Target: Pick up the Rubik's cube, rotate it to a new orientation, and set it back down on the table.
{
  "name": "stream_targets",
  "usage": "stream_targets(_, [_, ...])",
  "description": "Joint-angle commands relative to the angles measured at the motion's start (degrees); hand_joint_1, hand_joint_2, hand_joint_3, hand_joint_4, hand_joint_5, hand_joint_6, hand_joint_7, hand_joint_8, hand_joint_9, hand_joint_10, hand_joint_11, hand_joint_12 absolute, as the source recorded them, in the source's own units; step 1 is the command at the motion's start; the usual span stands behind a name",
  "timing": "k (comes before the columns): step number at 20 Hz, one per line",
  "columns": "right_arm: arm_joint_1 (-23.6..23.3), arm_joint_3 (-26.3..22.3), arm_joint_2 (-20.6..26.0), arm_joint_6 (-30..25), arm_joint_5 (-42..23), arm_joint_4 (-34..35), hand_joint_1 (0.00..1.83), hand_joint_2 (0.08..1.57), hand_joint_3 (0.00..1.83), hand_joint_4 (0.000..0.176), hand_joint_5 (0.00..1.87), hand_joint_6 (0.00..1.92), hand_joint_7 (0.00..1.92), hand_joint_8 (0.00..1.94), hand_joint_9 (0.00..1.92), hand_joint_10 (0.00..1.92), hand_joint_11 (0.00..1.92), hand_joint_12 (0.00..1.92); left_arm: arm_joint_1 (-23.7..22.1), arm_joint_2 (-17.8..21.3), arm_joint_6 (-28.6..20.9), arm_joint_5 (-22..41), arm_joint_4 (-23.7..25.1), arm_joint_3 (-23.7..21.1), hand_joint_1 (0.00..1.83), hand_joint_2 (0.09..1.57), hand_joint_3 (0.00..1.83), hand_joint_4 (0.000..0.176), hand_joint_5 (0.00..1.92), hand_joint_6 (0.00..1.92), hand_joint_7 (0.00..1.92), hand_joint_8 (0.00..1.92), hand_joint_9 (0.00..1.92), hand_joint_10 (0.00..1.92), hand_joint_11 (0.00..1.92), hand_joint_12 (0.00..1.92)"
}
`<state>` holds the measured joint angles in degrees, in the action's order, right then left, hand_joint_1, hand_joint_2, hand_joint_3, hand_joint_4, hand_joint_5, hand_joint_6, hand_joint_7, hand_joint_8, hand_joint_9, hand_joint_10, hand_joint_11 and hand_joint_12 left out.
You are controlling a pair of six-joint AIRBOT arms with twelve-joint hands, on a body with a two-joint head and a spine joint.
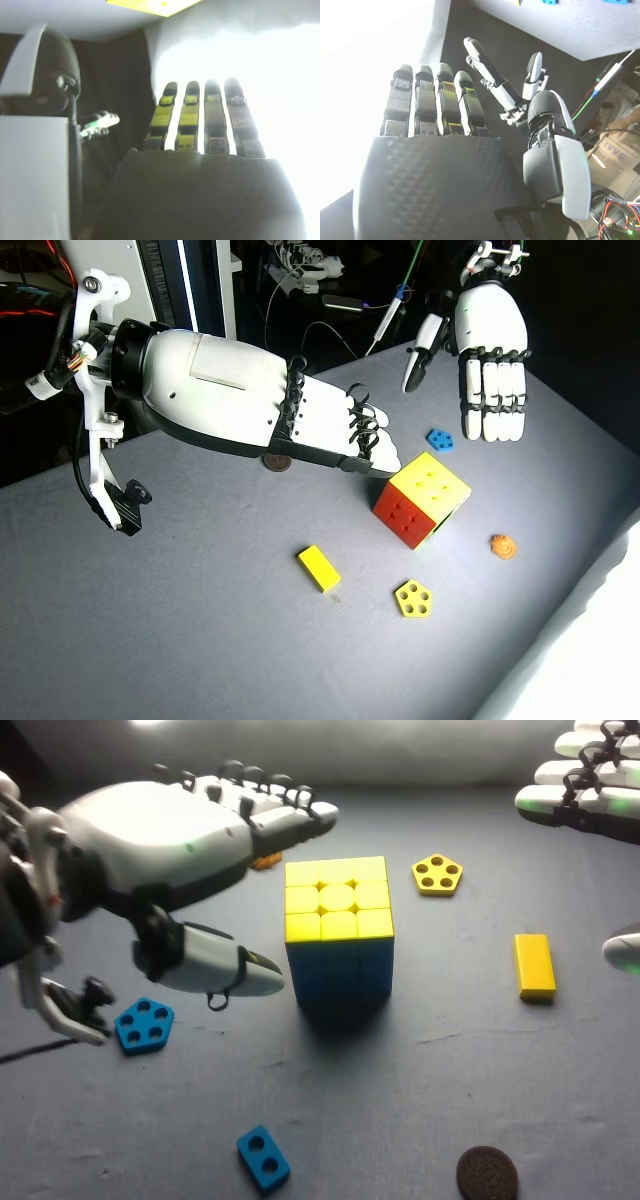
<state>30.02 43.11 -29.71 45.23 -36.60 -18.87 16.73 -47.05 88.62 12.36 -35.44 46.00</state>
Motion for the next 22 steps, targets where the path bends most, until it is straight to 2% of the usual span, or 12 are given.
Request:
stream_targets(1, [-0.5, 0.1, 0.3, 0.2, -6.3, 1.6, 0.08, 1.26, 0.01, 0.0, 0.05, 0.01, 0.05, 0.0, 0.0, 0.0, 0.0, 0.0, -0.1, -0.3, 3.0, 7.7, -2.9, 0.2, 0.89, 1.05, 0.0, 0.0, 0.0, 0.0, 0.0, 0.0, 0.0, 0.0, 0.0, 0.04])
stream_targets(2, [-0.5, 0.1, 0.3, 0.2, -6.3, 1.6, 0.07, 1.26, 0.01, 0.0, 0.04, 0.0, 0.04, 0.0, 0.01, 0.0, 0.0, 0.0, 0.1, -1.0, 6.3, 8.7, -6.7, 0.2, 0.94, 1.04, 0.0, 0.0, 0.0, 0.0, 0.0, 0.0, 0.0, 0.0, 0.0, 0.01])
stream_targets(3, [-0.5, 0.1, 0.3, 0.3, -6.4, 1.6, 0.06, 1.26, 0.01, 0.0, 0.04, 0.0, 0.04, 0.0, 0.01, 0.0, 0.0, 0.0, 0.1, -1.9, 12.1, 9.8, -13.5, 0.2, 0.97, 1.04, 0.0, 0.0, 0.0, 0.0, 0.0, 0.0, 0.0, 0.0, 0.01, 0.01])
stream_targets(6, [-0.5, 0.1, 0.3, 0.3, -6.5, 1.6, 0.07, 1.26, 0.01, 0.0, 0.07, 0.01, 0.06, 0.01, 0.04, 0.01, 0.0, 0.0, 0.1, -3.8, 21.0, 13.3, -24.7, 0.0, 0.96, 1.01, 0.0, 0.0, 0.0, 0.0, 0.0, 0.0, 0.0, 0.0, 0.01, 0.01])
stream_targets(9, [-0.5, 0.1, 0.3, 0.4, -6.6, 1.6, 0.04, 1.26, 0.01, 0.0, 0.05, 0.0, 0.04, 0.0, 0.0, 0.0, 0.0, 0.0, -0.4, -6.5, 29.9, 18.0, -34.7, -0.2, 0.95, 1.02, 0.0, 0.0, 0.0, 0.0, 0.0, 0.0, 0.0, 0.0, 0.03, 0.02])
stream_targets(11, [-0.5, 0.1, 0.3, 0.5, -6.8, 1.6, 0.08, 1.25, 0.0, 0.0, 0.05, 0.01, 0.05, 0.01, 0.02, 0.01, 0.0, 0.0, -0.8, -8.3, 34.4, 19.8, -39.2, 0.0, 0.91, 1.05, 0.01, 0.0, 0.0, 0.0, 0.0, 0.0, 0.0, 0.0, 0.0, 0.0])
stream_targets(16, [-0.5, 0.1, 0.3, 0.5, -6.9, 1.5, 0.07, 1.25, 0.0, 0.0, 0.08, 0.02, 0.09, 0.01, 0.07, 0.02, 0.0, 0.0, -1.0, -12.1, 43.1, 22.9, -47.5, 0.6, 0.89, 1.07, 0.01, 0.0, 0.0, 0.0, 0.0, 0.0, 0.0, 0.0, 0.0, 0.0])
stream_targets(19, [-0.5, 0.1, 0.3, 0.5, -6.9, 1.3, 0.08, 1.24, 0.0, 0.0, 0.08, 0.01, 0.12, 0.02, 0.1, 0.03, 0.0, 0.0, -1.1, -13.5, 45.8, 25.9, -49.9, 0.8, 0.86, 1.05, 0.0, 0.0, 0.0, 0.0, 0.0, 0.0, 0.0, 0.0, 0.0, 0.0])
stream_targets(22, [-0.5, 0.1, 0.3, 0.5, -6.9, 1.2, 0.09, 1.25, 0.0, 0.0, 0.08, 0.01, 0.12, 0.01, 0.11, 0.03, 0.0, 0.0, -1.1, -15.3, 46.4, 27.1, -50.7, 2.1, 0.88, 1.05, 0.0, 0.0, 0.0, 0.0, 0.0, 0.0, 0.0, 0.0, 0.01, 0.01])
